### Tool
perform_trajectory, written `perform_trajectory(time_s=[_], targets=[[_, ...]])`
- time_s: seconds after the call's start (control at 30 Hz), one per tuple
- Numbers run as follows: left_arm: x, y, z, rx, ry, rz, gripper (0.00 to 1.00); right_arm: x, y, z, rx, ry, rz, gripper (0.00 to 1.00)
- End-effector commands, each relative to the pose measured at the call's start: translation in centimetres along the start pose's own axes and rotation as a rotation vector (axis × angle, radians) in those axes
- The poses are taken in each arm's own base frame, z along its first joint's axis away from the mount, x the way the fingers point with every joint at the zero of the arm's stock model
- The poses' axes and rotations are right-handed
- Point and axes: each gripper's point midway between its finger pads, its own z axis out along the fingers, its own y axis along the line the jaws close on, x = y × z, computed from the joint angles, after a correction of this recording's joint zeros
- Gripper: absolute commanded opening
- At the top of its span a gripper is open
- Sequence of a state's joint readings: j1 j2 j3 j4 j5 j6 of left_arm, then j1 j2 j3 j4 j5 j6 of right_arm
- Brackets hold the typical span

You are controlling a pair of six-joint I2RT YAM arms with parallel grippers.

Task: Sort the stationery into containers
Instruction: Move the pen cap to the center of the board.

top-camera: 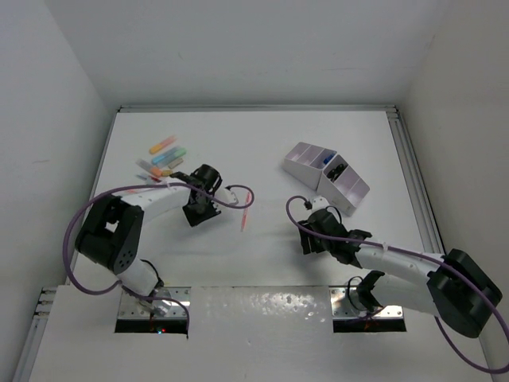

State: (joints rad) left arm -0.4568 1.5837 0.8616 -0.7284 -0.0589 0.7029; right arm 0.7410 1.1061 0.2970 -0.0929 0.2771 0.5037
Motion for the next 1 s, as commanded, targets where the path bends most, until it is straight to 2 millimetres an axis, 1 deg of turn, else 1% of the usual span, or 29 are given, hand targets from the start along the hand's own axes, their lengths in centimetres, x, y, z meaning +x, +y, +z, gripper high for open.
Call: perform_trajectory(time_s=[0.0, 0.03, 0.07, 0.1, 0.13, 0.17, 0.2, 0.23, 0.27, 0.3, 0.33, 0.4, 0.47, 0.6, 0.63, 0.67, 0.7, 0.73, 0.77, 0.8, 0.93, 0.97], targets=[[-2.8, 1.7, -2.9, -0.016, -0.106, -0.037, 0.26, -0.6, -0.2, -0.2, 0.004, -0.021, -0.003, 0.63], [-3.0, 1.8, -3.7, -0.005, -0.128, -0.028, 0.36, -0.6, -0.2, -0.2, 0.005, -0.018, -0.005, 0.63], [-2.2, 1.9, -4.9, -0.011, -0.138, -0.021, 0.41, -0.5, -0.3, -0.3, 0.008, -0.012, -0.009, 0.63], [-0.9, 1.4, -5.1, -0.009, -0.121, -0.017, 0.50, -0.5, -0.3, -0.3, 0.007, -0.011, -0.012, 0.63], [0.5, 0.8, -5.3, 0.005, -0.087, -0.001, 0.54, -0.4, -0.3, -0.3, 0.007, -0.008, -0.011, 0.63], [1.7, 0.3, -5.9, -0.007, -0.090, 0.029, 0.57, -0.5, -0.2, -0.4, 0.004, -0.010, -0.010, 0.63], [4.5, -0.5, -5.1, -0.012, -0.006, 0.037, 0.59, -0.5, -0.2, -0.4, 0.003, -0.009, -0.010, 0.63], [6.2, -1.1, -5.0, -0.010, 0.039, 0.040, 0.60, -0.6, -0.1, -0.4, -0.002, -0.012, -0.009, 0.63], [7.5, -1.5, -5.1, -0.031, 0.050, 0.043, 0.61, -0.6, -0.1, -0.5, -0.002, -0.012, -0.008, 0.63], [9.8, -2.3, -4.3, -0.029, 0.111, 0.028, 0.64, -0.5, -0.1, -0.4, -0.002, -0.009, -0.009, 0.63], [10.6, -2.7, -4.2, -0.033, 0.125, 0.017, 0.65, -0.5, -0.1, -0.5, -0.004, -0.013, -0.008, 0.63], [11.8, -3.3, -3.9, -0.036, 0.125, -0.025, 0.69, -0.5, 0.0, -0.5, -0.009, -0.014, -0.007, 0.63], [12.0, -3.1, -4.0, -0.045, 0.112, -0.074, 0.70, -0.5, 0.1, -0.5, -0.016, -0.015, -0.008, 0.63], [12.3, -2.7, -3.8, -0.039, 0.136, -0.107, 0.69, -0.7, 0.3, -0.6, -0.029, -0.015, -0.005, 0.63], [12.7, -2.1, -3.6, -0.073, 0.162, -0.124, 0.68, -0.8, 0.4, -0.6, -0.030, -0.017, -0.005, 0.63], [14.0, -1.8, -3.3, -0.093, 0.246, -0.131, 0.67, -0.8, 0.5, -0.7, -0.034, -0.016, -0.006, 0.62], [14.5, -2.0, -3.0, -0.078, 0.282, -0.128, 0.62, -0.9, 0.5, -0.8, -0.035, -0.017, -0.003, 0.62], [15.1, -2.5, -2.6, -0.040, 0.320, -0.125, 0.62, -0.8, 0.5, -0.8, -0.036, -0.015, -0.002, 0.62], [15.2, -2.8, -2.4, -0.020, 0.327, -0.131, 0.61, -0.9, 0.4, -1.0, -0.036, -0.019, -0.003, 0.62], [15.1, -2.7, -2.3, -0.024, 0.324, -0.133, 0.62, -0.9, 0.4, -1.0, -0.037, -0.022, -0.003, 0.62], [14.8, -1.2, -2.1, -0.094, 0.312, -0.153, 0.62, -0.5, 0.0, -1.4, -0.021, -0.019, 0.006, 0.62], [14.8, -1.3, -1.9, -0.089, 0.314, -0.148, 0.61, -0.5, -0.1, -1.4, -0.019, -0.023, 0.010, 0.63]])
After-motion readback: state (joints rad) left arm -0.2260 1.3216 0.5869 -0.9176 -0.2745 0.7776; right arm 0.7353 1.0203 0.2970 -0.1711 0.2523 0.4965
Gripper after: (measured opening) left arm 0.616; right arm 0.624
